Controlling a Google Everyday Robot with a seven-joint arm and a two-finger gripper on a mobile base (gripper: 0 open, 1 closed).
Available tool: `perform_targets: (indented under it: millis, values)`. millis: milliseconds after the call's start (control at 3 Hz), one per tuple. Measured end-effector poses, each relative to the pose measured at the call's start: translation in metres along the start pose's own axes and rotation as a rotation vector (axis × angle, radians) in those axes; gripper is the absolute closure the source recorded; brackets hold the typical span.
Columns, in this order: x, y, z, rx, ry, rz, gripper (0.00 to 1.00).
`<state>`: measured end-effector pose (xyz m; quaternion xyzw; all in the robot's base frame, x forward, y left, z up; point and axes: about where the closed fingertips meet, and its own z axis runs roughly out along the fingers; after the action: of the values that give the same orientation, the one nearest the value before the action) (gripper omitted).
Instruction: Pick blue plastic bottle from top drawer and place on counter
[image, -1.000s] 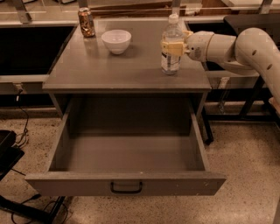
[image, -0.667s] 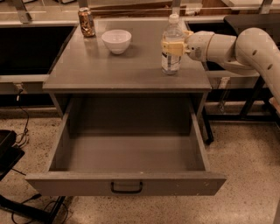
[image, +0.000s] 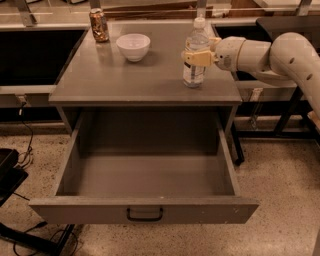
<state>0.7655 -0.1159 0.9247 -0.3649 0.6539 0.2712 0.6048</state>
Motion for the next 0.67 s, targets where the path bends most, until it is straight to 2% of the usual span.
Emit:
perform_targets:
  millis: [333, 667]
  values:
    - [0.0, 0.0, 0.0, 0.0, 0.0, 0.0, 0.0]
    - [-0.0001, 0.0, 0.0, 0.0, 0.0, 0.0, 0.0]
